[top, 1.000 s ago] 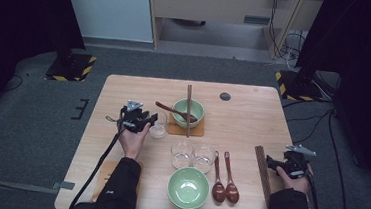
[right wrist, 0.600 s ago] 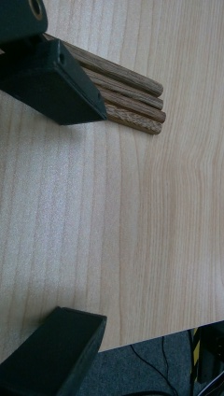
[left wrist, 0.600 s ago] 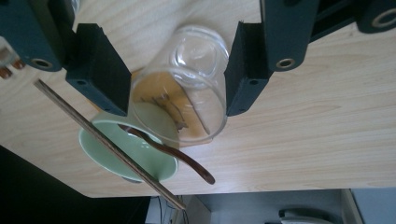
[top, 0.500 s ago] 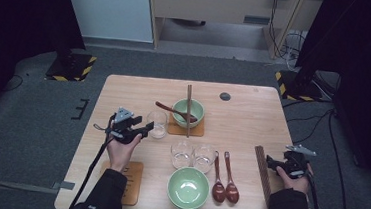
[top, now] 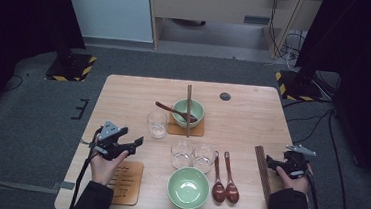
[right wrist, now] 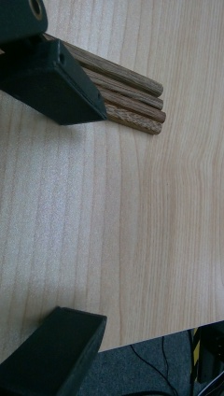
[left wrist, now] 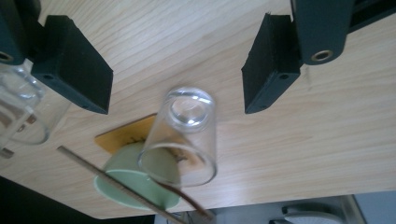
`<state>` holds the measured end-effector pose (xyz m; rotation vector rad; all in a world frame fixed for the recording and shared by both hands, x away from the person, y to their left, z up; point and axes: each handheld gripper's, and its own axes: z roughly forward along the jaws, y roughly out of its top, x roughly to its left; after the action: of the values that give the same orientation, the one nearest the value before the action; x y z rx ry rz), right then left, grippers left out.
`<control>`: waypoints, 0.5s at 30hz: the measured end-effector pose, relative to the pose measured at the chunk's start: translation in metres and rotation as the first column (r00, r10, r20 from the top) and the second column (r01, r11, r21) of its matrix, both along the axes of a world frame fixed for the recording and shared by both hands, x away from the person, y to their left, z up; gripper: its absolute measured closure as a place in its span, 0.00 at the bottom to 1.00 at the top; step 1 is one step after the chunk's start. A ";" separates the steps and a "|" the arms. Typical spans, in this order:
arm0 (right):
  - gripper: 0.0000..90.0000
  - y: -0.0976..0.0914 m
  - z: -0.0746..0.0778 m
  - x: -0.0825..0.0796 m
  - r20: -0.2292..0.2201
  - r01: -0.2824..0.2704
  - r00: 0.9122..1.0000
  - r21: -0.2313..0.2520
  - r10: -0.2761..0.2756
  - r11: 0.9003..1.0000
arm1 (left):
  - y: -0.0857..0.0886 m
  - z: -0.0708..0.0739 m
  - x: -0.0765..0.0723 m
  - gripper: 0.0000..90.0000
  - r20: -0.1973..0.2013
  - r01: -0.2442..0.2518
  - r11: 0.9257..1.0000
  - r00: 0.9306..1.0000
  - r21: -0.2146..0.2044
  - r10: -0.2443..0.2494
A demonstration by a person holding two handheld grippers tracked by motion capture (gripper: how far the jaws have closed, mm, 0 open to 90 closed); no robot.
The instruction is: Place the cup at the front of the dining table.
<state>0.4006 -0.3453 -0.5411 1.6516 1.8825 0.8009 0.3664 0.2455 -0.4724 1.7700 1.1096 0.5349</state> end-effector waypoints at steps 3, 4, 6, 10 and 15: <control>0.05 0.000 0.000 0.000 0.000 0.000 1.000 0.000 0.000 1.000 | 0.013 -0.006 -0.006 0.25 -0.010 -0.028 1.000 1.000 0.009 0.028; 0.05 0.000 0.000 0.000 0.000 0.000 1.000 0.000 0.000 1.000 | 0.018 -0.008 -0.009 0.25 -0.013 -0.040 0.999 0.999 0.011 0.040; 0.05 0.000 0.000 0.000 0.000 0.000 1.000 0.000 0.000 1.000 | 0.028 -0.013 -0.013 0.24 -0.016 -0.069 0.998 0.997 0.008 0.069; 0.05 0.000 0.000 0.000 0.000 0.000 1.000 0.000 0.000 1.000 | 0.047 -0.027 -0.019 0.23 -0.048 -0.129 0.991 0.990 0.042 0.131; 0.05 0.000 0.000 0.000 0.000 0.000 1.000 0.000 0.000 1.000 | 0.069 -0.043 -0.021 0.23 -0.089 -0.219 0.968 0.969 0.125 0.231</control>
<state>0.4006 -0.3453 -0.5411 1.6520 1.8827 0.8008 0.3455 0.3141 -0.5159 1.7968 1.3873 0.6611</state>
